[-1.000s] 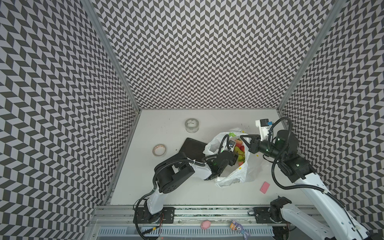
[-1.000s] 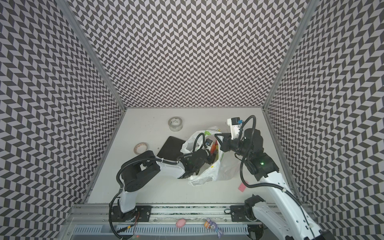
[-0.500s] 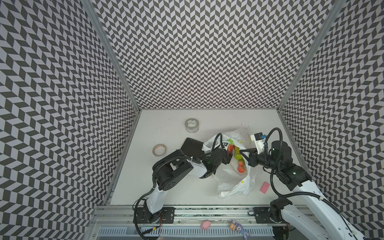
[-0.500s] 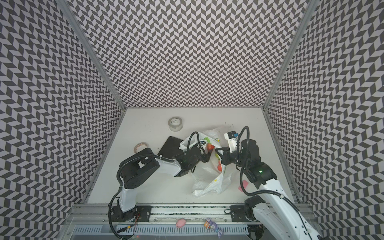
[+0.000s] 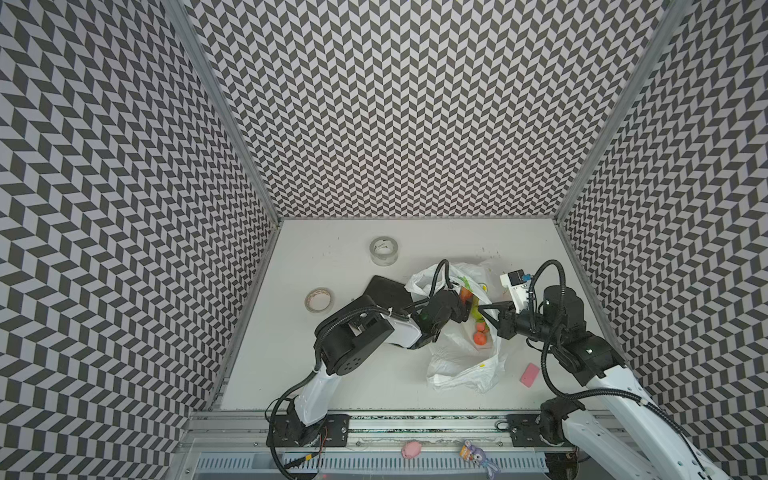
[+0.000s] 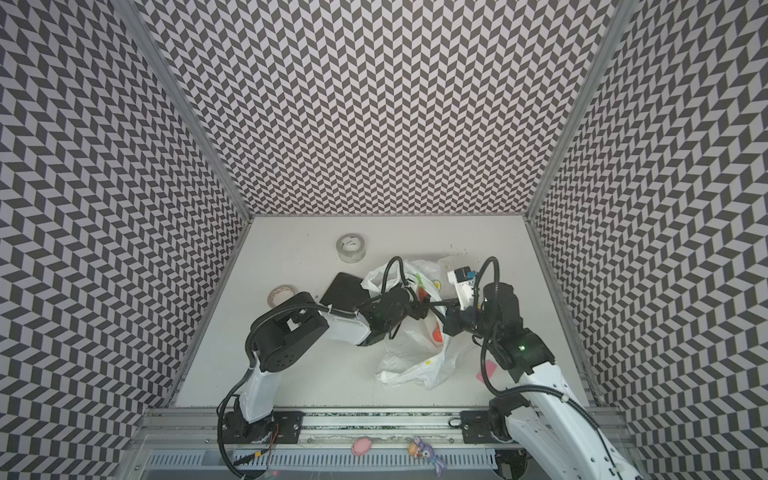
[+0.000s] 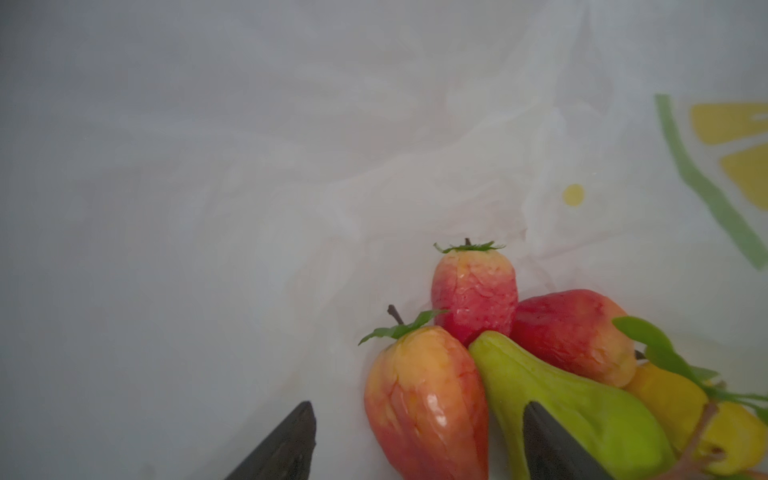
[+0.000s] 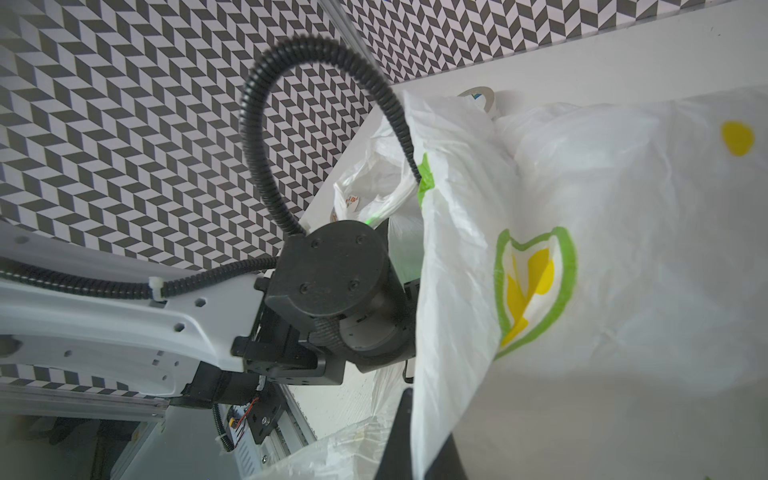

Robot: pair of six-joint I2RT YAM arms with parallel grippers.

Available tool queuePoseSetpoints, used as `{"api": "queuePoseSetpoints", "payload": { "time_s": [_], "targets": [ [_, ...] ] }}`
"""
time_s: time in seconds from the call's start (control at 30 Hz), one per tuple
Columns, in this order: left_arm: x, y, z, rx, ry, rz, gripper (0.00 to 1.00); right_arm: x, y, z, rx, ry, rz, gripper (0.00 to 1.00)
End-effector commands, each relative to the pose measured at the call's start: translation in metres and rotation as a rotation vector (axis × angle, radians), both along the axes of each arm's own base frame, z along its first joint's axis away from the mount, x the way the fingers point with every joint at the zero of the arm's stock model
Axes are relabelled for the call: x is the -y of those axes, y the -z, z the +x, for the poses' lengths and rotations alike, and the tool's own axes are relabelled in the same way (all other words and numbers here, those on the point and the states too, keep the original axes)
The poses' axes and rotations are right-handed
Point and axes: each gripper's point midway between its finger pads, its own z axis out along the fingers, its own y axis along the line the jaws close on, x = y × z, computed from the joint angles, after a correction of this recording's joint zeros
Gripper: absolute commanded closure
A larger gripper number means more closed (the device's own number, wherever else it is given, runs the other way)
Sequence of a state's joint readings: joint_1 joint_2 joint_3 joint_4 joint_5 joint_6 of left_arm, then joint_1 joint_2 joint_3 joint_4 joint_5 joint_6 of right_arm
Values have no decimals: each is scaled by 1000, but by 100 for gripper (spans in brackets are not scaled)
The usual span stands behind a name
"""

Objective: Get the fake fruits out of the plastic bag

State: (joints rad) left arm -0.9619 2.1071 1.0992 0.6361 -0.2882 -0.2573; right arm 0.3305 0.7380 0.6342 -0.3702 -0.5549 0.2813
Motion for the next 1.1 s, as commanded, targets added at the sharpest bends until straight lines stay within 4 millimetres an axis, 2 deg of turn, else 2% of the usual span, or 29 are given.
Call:
{"api": "queuePoseSetpoints", "payload": {
  "time_s": [0.0,0.3,0.4,0.5,0.73,0.9,1.07],
  "targets": [
    [-3,18,8,-51,-69,43,21,-3,-12,-1,46,-18,37,100],
    [17,40,15,-87,-31,118,21,-3,-12,-1,43,-15,44,100],
    [22,47,16,-93,-13,148,26,-2,-12,0,42,-4,40,100],
    [24,50,17,-91,-8,163,37,-1,-12,2,43,5,38,100],
    [26,32,14,-55,25,130,62,12,-6,11,27,105,-4,100],
    [23,4,7,-10,54,79,73,26,-2,21,21,205,-38,100],
    [17,-25,-6,51,88,5,86,30,-5,26,27,237,-39,100]
  ]
}}
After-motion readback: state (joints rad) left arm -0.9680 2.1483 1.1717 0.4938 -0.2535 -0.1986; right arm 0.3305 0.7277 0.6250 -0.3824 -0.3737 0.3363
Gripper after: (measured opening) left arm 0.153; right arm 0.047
